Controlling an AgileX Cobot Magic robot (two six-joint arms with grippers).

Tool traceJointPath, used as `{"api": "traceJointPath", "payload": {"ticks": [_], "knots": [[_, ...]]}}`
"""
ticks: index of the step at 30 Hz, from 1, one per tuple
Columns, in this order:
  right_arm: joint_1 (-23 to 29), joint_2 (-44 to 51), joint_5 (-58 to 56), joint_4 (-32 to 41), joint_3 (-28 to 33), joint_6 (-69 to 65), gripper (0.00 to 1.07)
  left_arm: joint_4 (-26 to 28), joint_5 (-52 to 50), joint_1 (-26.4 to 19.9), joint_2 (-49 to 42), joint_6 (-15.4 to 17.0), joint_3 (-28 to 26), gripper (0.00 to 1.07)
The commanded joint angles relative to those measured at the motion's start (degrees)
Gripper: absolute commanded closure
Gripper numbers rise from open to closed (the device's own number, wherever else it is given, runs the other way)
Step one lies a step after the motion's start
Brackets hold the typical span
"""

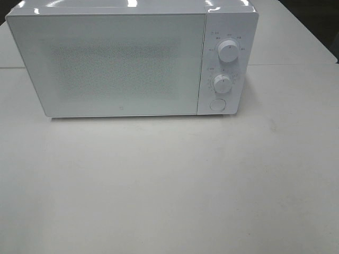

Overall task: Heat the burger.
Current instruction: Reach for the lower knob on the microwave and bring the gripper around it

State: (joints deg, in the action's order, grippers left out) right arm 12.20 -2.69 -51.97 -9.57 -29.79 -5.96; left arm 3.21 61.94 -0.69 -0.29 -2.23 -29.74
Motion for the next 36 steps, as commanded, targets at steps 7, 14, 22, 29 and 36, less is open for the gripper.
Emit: {"api": "traceJointPath", "payload": {"ticks": [7, 14, 22, 29, 36], "knots": [[-0.23, -11.23, 13.87, 0.00, 0.00, 0.34, 0.32, 0.52, -0.74, -0.17, -1.32, -0.17, 0.23, 0.06], [-0.23, -20.05, 23.32, 0.00, 2.29, 0.34, 0.32, 0.52, -0.74, -0.17, -1.32, -0.17, 0.23, 0.06], [-0.23, -30.71, 35.35, 0.11, 2.75, -0.52, 0.32, 0.52, -0.74, -0.17, -1.32, -0.17, 0.23, 0.06], [-0.23, -40.28, 44.52, 0.11, 2.75, -3.78, 0.32, 0.52, -0.74, -0.17, -1.32, -0.17, 0.23, 0.06], [-0.23, -49.90, 55.35, -0.11, 2.75, -4.30, 0.32, 0.52, -0.74, -0.17, -1.32, -0.17, 0.23, 0.06]]}}
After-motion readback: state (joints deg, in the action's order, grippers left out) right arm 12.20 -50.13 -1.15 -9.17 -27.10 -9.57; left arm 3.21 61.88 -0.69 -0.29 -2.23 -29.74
